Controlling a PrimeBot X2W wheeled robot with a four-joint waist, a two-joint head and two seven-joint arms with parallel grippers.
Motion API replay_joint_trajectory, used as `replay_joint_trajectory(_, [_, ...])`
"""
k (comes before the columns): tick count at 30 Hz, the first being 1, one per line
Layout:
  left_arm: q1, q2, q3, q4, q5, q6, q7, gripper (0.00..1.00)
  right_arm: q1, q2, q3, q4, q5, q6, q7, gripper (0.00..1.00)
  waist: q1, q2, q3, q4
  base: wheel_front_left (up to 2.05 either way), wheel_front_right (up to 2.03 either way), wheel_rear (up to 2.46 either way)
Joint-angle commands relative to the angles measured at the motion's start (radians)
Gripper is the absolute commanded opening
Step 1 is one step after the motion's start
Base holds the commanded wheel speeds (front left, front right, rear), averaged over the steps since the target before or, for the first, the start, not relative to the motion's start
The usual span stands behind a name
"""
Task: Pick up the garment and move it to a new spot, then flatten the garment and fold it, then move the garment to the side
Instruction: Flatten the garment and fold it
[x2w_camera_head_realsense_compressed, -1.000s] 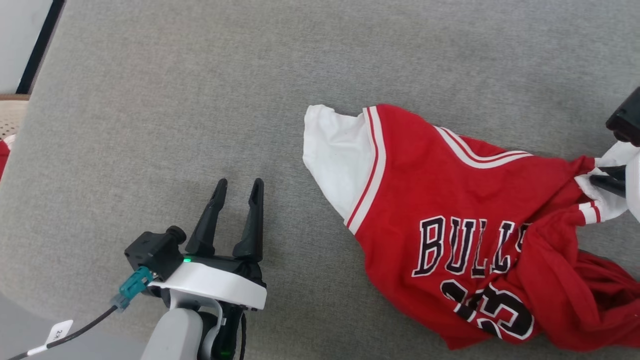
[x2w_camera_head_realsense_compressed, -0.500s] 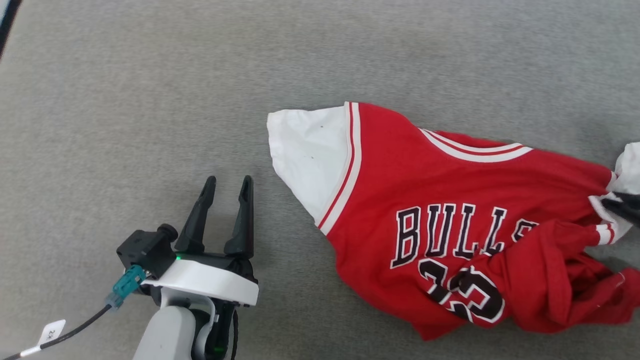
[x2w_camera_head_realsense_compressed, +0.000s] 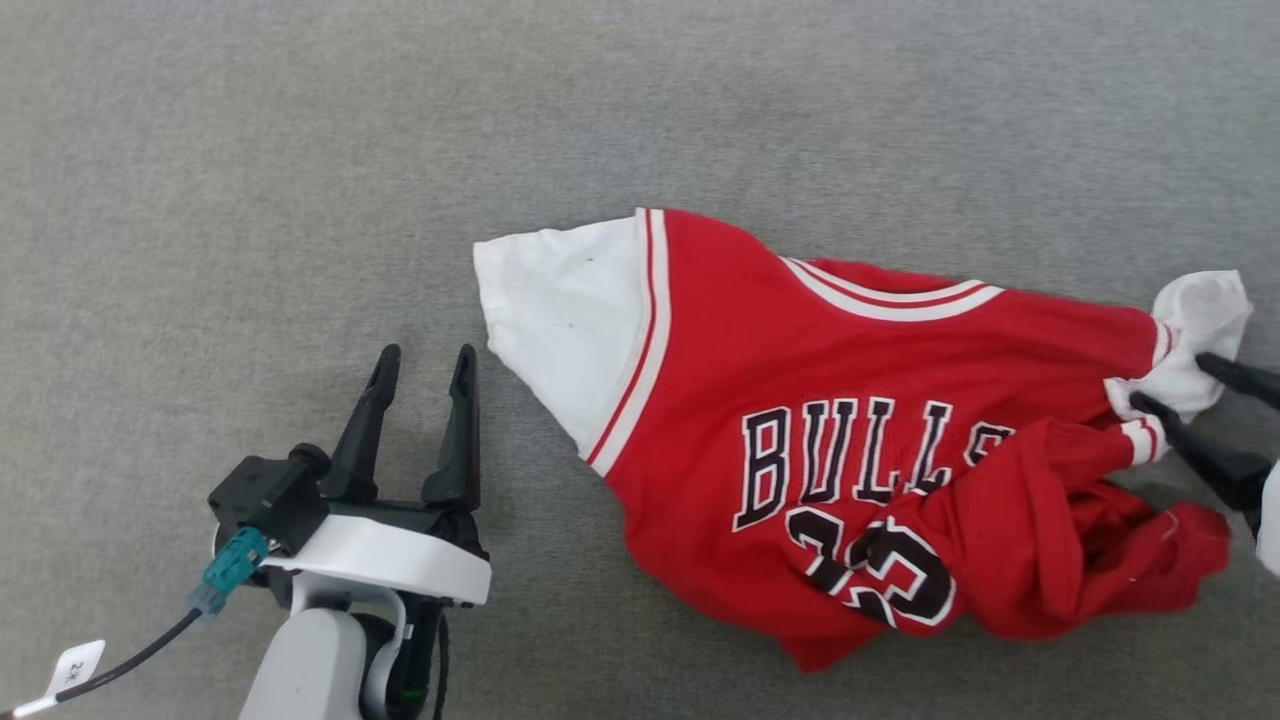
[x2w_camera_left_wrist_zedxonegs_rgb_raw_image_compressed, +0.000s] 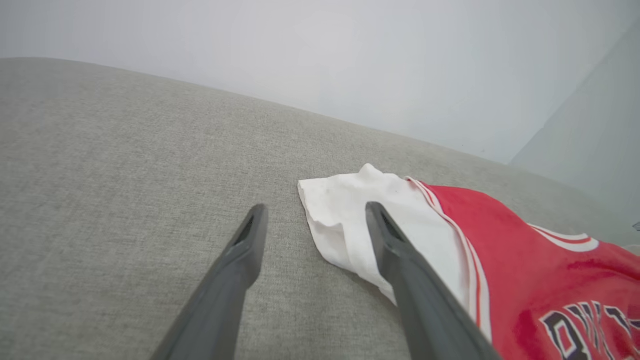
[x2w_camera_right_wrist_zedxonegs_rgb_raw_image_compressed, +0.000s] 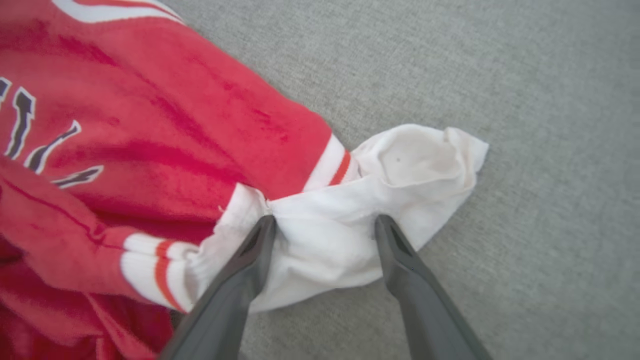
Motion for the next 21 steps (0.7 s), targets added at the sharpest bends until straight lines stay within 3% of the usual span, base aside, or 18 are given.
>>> replay_joint_trajectory(1, [0.012,0.009,0.008,-0.005,0.003,-0.002,-0.005,1.00,0.050,0.013,-0.011,0.021,-0.010,-0.002,0.002,1.00,0.0000,0.0000,-0.008,-0.014,0.00,0.00,0.00])
replay_joint_trajectory(6, [0.006,0.040,-0.002,-0.009,0.005,-0.002,-0.004,1.00,0.105,0.055,-0.103,0.030,-0.024,-0.002,-0.031,1.00,0.0000,0.0000,-0.024,-0.041,0.00,0.00,0.00])
replay_joint_trajectory(10, [-0.036,0.111,-0.033,-0.010,0.012,-0.002,-0.005,1.00,0.151,0.089,-0.218,0.015,-0.012,-0.002,-0.103,1.00,0.0000,0.0000,-0.041,-0.059,0.00,0.00,0.00])
replay_joint_trajectory(13, [-0.089,0.196,-0.070,-0.007,0.004,-0.002,0.003,1.00,0.204,0.115,-0.319,0.009,-0.029,-0.002,-0.166,1.00,0.0000,0.0000,-0.054,-0.075,0.00,0.00,0.00])
replay_joint_trajectory(15, [-0.162,0.294,-0.120,-0.019,-0.039,-0.002,0.054,1.00,0.255,0.150,-0.427,-0.008,-0.048,-0.001,-0.214,1.00,0.0000,0.0000,-0.065,-0.100,0.00,0.00,0.00])
replay_joint_trajectory(21, [-0.330,0.493,-0.289,-0.022,-0.222,-0.002,0.288,1.00,0.338,0.262,-0.624,-0.057,-0.125,-0.001,-0.255,1.00,0.0000,0.0000,-0.062,-0.163,0.00,0.00,0.00])
